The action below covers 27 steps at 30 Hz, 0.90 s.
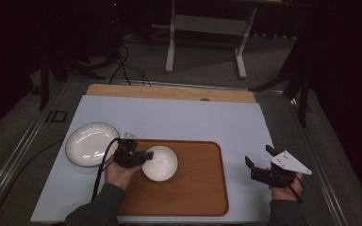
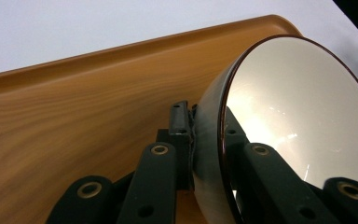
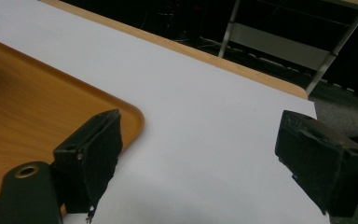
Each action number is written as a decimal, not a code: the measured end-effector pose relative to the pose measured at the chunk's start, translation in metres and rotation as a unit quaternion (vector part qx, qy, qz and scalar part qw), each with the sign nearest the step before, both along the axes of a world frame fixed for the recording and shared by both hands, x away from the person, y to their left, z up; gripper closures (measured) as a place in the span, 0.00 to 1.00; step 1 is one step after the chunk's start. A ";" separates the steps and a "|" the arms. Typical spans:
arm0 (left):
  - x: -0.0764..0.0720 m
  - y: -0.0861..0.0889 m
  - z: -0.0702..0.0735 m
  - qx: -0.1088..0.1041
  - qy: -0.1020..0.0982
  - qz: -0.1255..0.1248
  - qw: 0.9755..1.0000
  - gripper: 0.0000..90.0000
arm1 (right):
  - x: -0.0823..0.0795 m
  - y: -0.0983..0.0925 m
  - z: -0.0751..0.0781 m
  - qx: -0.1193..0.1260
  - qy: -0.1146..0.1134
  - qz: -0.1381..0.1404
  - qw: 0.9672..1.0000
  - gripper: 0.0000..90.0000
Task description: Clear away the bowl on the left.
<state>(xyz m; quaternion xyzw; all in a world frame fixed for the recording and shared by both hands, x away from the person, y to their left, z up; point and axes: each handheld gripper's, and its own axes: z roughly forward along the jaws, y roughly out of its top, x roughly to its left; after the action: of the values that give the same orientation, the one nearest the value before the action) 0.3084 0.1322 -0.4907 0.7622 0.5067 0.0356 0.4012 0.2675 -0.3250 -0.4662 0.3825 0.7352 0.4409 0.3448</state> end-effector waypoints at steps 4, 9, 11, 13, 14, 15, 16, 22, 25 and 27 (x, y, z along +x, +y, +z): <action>0.000 -0.004 -0.002 0.003 0.001 -0.004 1.000 0.91 | 0.000 0.000 0.000 0.000 0.000 0.000 1.000 0.16; -0.001 -0.008 -0.004 0.006 0.005 -0.010 1.000 0.91 | 0.000 0.000 0.000 0.000 0.000 0.001 1.000 0.16; -0.001 -0.010 -0.005 0.006 0.005 -0.010 1.000 0.91 | 0.000 0.000 0.000 0.000 -0.001 0.001 1.000 0.16; -0.001 -0.011 -0.006 0.006 0.007 -0.011 1.000 0.91 | 0.001 0.000 0.000 0.001 0.000 0.001 1.000 0.16; -0.001 -0.011 -0.006 0.006 0.007 -0.012 1.000 0.91 | 0.001 0.000 0.000 0.001 0.000 0.001 1.000 0.16; -0.001 -0.012 -0.006 0.006 0.008 -0.012 1.000 0.91 | 0.001 -0.001 0.000 0.001 -0.001 0.001 1.000 0.16; -0.001 -0.012 -0.007 0.006 0.008 -0.012 1.000 0.91 | 0.001 -0.001 0.000 0.001 -0.001 0.001 1.000 0.16; -0.001 -0.015 -0.010 0.009 0.013 -0.019 1.000 0.91 | 0.001 0.000 0.000 -0.001 0.000 0.001 1.000 0.16; -0.002 -0.018 -0.011 0.011 0.015 -0.021 1.000 0.91 | 0.001 0.000 0.000 -0.001 -0.001 0.001 1.000 0.16; -0.002 -0.019 -0.012 0.012 0.018 -0.023 0.999 0.91 | 0.001 0.000 0.000 -0.001 0.000 0.001 1.000 0.16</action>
<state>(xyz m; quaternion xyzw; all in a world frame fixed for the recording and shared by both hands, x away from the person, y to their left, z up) 0.3068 0.1130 -0.5028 0.7793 0.4953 0.0190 0.3834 0.2682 -0.3249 -0.4663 0.3819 0.7359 0.4404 0.3445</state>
